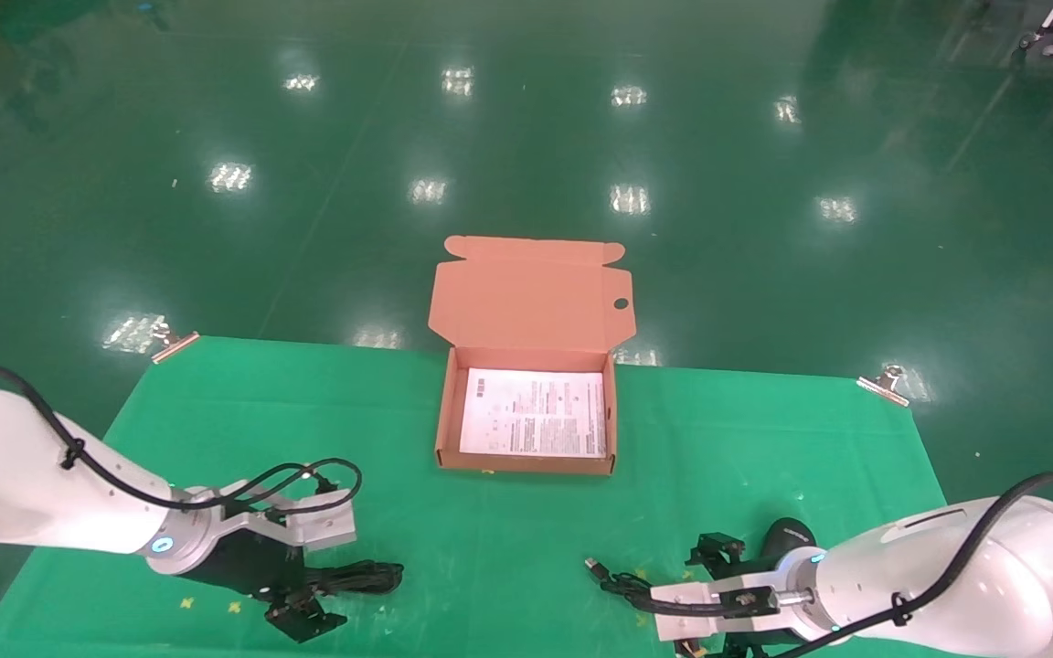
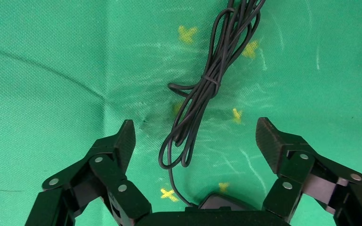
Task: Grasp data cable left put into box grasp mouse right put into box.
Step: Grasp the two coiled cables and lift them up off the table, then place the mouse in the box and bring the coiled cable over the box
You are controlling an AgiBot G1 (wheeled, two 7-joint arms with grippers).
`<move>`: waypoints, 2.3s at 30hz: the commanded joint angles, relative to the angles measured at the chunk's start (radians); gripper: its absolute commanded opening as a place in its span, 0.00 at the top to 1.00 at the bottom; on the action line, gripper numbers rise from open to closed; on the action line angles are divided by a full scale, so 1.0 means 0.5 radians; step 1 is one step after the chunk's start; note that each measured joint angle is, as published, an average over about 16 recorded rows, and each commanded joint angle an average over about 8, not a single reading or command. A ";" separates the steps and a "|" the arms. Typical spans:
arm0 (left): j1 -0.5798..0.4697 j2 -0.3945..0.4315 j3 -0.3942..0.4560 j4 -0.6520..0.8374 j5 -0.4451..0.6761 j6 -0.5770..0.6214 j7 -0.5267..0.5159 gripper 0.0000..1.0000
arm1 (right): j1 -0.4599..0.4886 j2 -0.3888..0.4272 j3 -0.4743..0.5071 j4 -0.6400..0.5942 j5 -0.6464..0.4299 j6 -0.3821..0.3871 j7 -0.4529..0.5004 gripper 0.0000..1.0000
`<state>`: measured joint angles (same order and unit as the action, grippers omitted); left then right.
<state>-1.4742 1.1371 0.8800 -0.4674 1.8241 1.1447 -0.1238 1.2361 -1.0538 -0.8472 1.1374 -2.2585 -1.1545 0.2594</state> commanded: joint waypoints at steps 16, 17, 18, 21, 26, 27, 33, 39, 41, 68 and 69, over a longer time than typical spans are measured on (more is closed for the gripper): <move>0.004 -0.013 0.000 -0.029 -0.001 0.010 -0.012 1.00 | 0.003 0.005 0.003 0.020 0.011 -0.013 0.006 1.00; 0.004 -0.013 0.000 -0.029 -0.001 0.011 -0.012 1.00 | 0.003 0.005 0.003 0.021 0.011 -0.014 0.006 1.00; 0.004 -0.013 0.000 -0.030 -0.001 0.011 -0.012 1.00 | 0.003 0.005 0.003 0.021 0.011 -0.014 0.007 1.00; 0.005 -0.014 0.000 -0.032 -0.001 0.011 -0.013 1.00 | 0.003 0.006 0.003 0.022 0.012 -0.015 0.007 1.00; 0.005 -0.014 0.000 -0.034 -0.001 0.011 -0.014 1.00 | 0.004 0.006 0.004 0.024 0.012 -0.015 0.007 1.00; 0.005 -0.014 0.000 -0.034 -0.001 0.012 -0.014 1.00 | 0.004 0.006 0.004 0.024 0.013 -0.015 0.008 1.00; 0.006 -0.015 0.000 -0.035 -0.001 0.012 -0.014 1.00 | 0.005 0.007 0.005 0.025 0.013 -0.016 0.008 1.00; 0.006 -0.015 0.000 -0.035 -0.001 0.013 -0.015 1.00 | 0.005 0.007 0.005 0.025 0.014 -0.017 0.009 1.00; 0.005 -0.017 0.000 -0.037 -0.001 0.014 -0.013 1.00 | 0.006 0.009 0.006 0.026 0.014 -0.017 0.009 1.00; -0.371 -0.346 -0.020 -1.336 0.398 -0.035 -0.262 1.00 | 0.608 0.106 0.439 0.313 0.251 0.181 0.224 1.00; -0.387 -0.326 -0.021 -1.336 0.417 -0.057 -0.262 1.00 | 0.633 0.072 0.442 0.286 0.256 0.203 0.214 1.00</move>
<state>-1.6675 0.9779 0.8683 -1.1148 2.0249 1.1163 -0.2498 1.5491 -1.0211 -0.6301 1.2651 -2.1377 -1.0478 0.3625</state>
